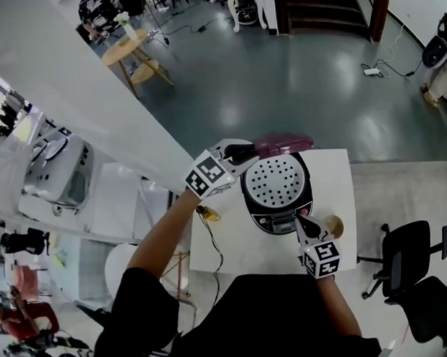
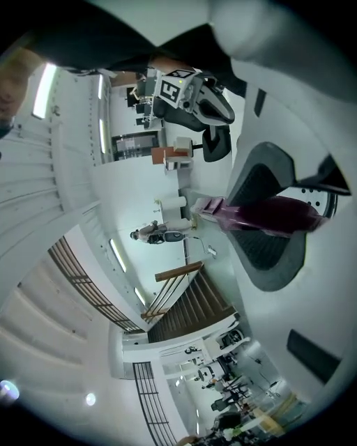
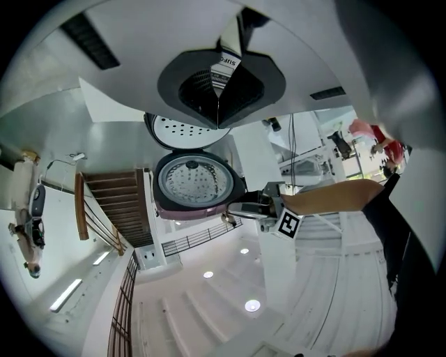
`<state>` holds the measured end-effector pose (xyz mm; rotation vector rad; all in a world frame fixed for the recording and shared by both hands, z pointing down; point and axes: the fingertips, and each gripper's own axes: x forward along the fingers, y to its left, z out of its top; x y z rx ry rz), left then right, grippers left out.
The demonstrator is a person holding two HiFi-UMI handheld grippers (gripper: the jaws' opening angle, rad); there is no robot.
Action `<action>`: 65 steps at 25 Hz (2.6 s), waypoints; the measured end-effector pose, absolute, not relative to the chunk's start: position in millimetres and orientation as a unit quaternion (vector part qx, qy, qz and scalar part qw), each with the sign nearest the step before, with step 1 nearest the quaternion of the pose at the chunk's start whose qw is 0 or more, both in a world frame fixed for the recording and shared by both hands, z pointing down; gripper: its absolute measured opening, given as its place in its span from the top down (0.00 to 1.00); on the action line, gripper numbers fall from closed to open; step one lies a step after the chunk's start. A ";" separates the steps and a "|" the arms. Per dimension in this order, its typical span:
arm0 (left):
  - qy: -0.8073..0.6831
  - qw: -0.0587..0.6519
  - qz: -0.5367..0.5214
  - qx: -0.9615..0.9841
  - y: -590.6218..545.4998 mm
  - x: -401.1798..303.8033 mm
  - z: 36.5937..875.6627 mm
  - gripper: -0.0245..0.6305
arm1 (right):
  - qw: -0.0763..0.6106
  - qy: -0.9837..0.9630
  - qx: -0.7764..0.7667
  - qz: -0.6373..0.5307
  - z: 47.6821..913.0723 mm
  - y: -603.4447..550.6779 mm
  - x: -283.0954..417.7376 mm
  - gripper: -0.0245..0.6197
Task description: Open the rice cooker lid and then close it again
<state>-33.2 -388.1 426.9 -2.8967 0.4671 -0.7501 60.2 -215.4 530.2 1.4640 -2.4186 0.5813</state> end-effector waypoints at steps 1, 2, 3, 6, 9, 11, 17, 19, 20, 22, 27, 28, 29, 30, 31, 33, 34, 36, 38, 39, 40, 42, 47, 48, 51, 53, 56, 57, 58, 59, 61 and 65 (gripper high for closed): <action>0.151 0.058 -0.251 -0.954 -384.5 -33.1 429.7 0.81 | 0.125 -0.830 0.505 0.200 529.9 -214.6 60.3 0.96; 0.148 0.061 -0.256 -0.953 -381.6 -33.1 432.0 0.81 | 0.122 -0.829 0.507 0.201 529.8 -213.6 60.4 0.96; 0.147 0.064 -0.260 -0.952 -379.2 -32.9 433.5 0.81 | 0.119 -0.828 0.509 0.203 529.9 -212.6 60.8 0.96; 0.142 0.072 -0.266 -0.951 -374.3 -31.6 435.6 0.82 | 0.115 -0.824 0.515 0.207 531.6 -207.8 62.7 0.96; 0.135 0.076 -0.275 -0.949 -367.4 -29.8 439.8 0.83 | 0.114 -0.819 0.522 0.210 532.9 -201.1 65.0 0.96; 0.129 0.076 -0.279 -0.948 -361.8 -29.1 443.3 0.84 | 0.109 -0.819 0.523 0.207 531.3 -197.4 64.4 0.96; 0.114 0.094 -0.304 -0.941 -341.6 -27.2 461.1 0.85 | 0.095 -0.820 0.526 0.202 528.5 -187.1 60.8 0.96; 0.107 0.103 -0.316 -0.937 -333.7 -25.9 467.8 0.85 | 0.092 -0.819 0.529 0.203 527.5 -184.1 60.8 0.96; 0.104 0.103 -0.319 -0.936 -329.8 -25.5 471.2 0.85 | 0.091 -0.818 0.530 0.203 526.7 -182.4 60.8 0.96; 0.104 0.097 -0.323 -0.936 -323.0 -25.4 477.7 0.85 | 0.087 -0.816 0.534 0.203 526.1 -179.0 61.0 0.96; 0.113 0.088 -0.335 -0.931 -309.1 -23.7 494.9 0.85 | 0.077 -0.808 0.546 0.208 528.8 -171.0 65.4 0.96; 0.110 0.089 -0.338 -0.930 -305.3 -22.8 499.5 0.86 | 0.076 -0.806 0.548 0.210 530.6 -168.9 65.8 0.96; 0.107 0.089 -0.340 -0.930 -301.7 -22.1 504.2 0.86 | 0.077 -0.805 0.549 0.211 532.8 -166.9 65.8 0.96; 0.106 0.088 -0.341 -0.930 -298.7 -21.6 508.6 0.86 | 0.077 -0.804 0.550 0.212 534.8 -165.0 65.5 0.96; 0.105 0.087 -0.343 -0.929 -296.1 -21.2 512.6 0.86 | 0.078 -0.804 0.550 0.213 536.6 -163.2 65.0 0.96; 0.104 0.088 -0.347 -0.928 -291.6 -21.4 519.7 0.86 | 0.077 -0.802 0.552 0.215 538.5 -159.2 63.7 0.96; 0.103 0.089 -0.349 -0.927 -289.6 -21.5 522.5 0.86 | 0.077 -0.801 0.553 0.216 538.9 -157.1 63.2 0.96; 0.102 0.089 -0.349 -0.927 -286.4 -20.8 526.3 0.86 | 0.079 -0.800 0.554 0.216 539.9 -153.9 63.0 0.96; 0.101 0.089 -0.348 -0.928 -285.5 -20.3 528.5 0.86 | 0.081 -0.799 0.556 0.215 541.0 -152.1 63.9 0.96; 0.101 0.089 -0.346 -0.928 -285.1 -20.0 529.0 0.86 | 0.082 -0.798 0.557 0.215 541.3 -151.2 64.6 0.96; 0.101 0.089 -0.345 -0.929 -284.6 -19.7 529.2 0.86 | 0.083 -0.797 0.558 0.216 541.6 -150.2 65.5 0.96; 0.103 0.088 -0.343 -0.929 -283.5 -19.3 530.3 0.86 | 0.083 -0.795 0.560 0.217 541.8 -148.7 67.0 0.96; 0.104 0.085 -0.346 -0.929 -279.1 -18.3 540.7 0.86 | 0.089 -0.796 0.558 0.217 545.2 -148.5 66.0 0.96; 0.105 0.086 -0.345 -0.929 -278.6 -18.0 542.6 0.86 | 0.090 -0.797 0.556 0.217 546.0 -148.7 65.3 0.96; 0.103 0.081 -0.344 -0.930 -275.2 -18.2 548.7 0.86 | 0.092 -0.799 0.553 0.217 546.5 -148.8 63.0 0.96; 0.099 0.076 -0.345 -0.930 -272.3 -19.0 553.1 0.86 | 0.093 -0.800 0.552 0.217 545.7 -148.7 61.7 0.96; 0.093 0.075 -0.348 -0.930 -270.1 -17.7 558.5 0.86 | 0.097 -0.800 0.550 0.218 546.9 -150.5 62.4 0.96; 0.092 0.075 -0.348 -0.930 -269.3 -17.3 560.2 0.86 | 0.098 -0.800 0.550 0.218 547.6 -151.1 62.7 0.96; 0.092 0.075 -0.348 -0.930 -268.3 -17.1 561.8 0.86 | 0.099 -0.801 0.549 0.218 548.1 -151.7 62.8 0.96; 0.092 0.075 -0.349 -0.930 -267.2 -17.2 563.2 0.86 | 0.099 -0.801 0.548 0.218 548.3 -152.4 62.9 0.96; 0.092 0.072 -0.349 -0.930 -265.2 -16.3 565.7 0.86 | 0.096 -0.801 0.548 0.220 547.9 -154.5 64.3 0.96; 0.090 0.067 -0.350 -0.930 -260.0 -12.3 571.4 0.86 | 0.094 -0.802 0.547 0.220 547.2 -159.0 65.5 0.96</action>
